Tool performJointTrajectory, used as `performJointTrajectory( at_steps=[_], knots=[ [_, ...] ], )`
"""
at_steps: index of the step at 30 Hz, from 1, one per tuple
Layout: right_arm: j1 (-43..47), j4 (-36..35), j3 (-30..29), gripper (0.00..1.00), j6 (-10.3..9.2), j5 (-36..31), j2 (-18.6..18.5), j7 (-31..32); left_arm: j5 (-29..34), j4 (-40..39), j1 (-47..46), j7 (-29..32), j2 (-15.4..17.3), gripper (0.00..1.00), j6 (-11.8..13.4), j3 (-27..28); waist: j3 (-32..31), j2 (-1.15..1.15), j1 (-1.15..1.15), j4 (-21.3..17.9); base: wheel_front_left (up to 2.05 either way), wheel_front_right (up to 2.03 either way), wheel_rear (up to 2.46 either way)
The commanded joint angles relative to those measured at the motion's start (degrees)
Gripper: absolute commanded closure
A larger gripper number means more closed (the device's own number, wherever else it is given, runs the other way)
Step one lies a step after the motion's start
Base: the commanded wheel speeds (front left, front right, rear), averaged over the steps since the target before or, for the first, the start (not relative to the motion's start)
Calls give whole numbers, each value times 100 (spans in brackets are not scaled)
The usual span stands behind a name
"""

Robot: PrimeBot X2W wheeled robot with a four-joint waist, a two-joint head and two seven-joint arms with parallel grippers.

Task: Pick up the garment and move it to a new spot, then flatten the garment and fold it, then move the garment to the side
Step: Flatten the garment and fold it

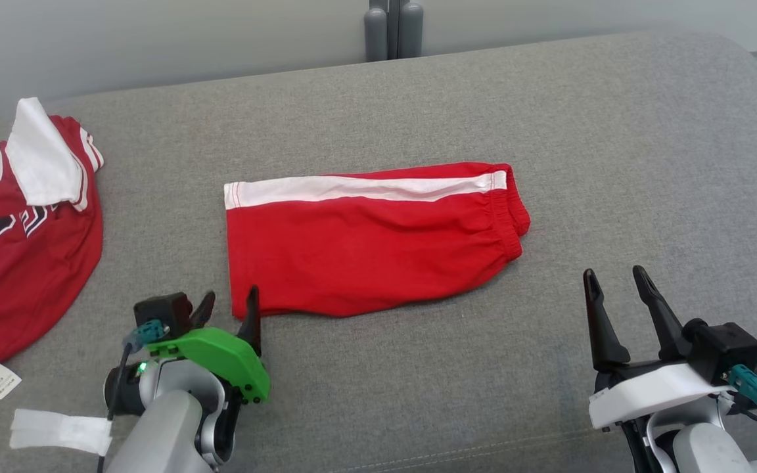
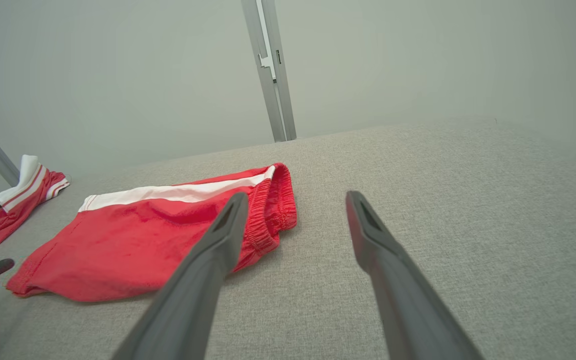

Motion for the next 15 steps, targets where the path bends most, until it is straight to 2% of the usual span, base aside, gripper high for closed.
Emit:
performJointTrajectory(
  at_steps=[1,4,7,11,15],
  knots=[
    [61,-8,-5,0,0,-25,-4,-3,165,-165,59,-336,120,0,-66,-49,-27,0,0,34,0,0,0],
    [84,4,-49,0,0,16,-4,-18,393,-383,156,-771,240,0,-261,-201,-82,0,0,103,0,0,0],
    [125,38,-103,0,0,56,-4,-43,465,-644,278,-1000,276,0,-340,-99,-169,0,0,207,0,0,0],
    [147,111,-66,0,0,34,-2,-11,663,-1070,487,-1069,311,0,-321,69,-271,0,0,340,0,0,0],
    [142,257,-105,0,0,85,-5,-54,921,-1735,959,-1063,185,0,-128,518,-400,0,0,544,0,0,0]
  ],
)
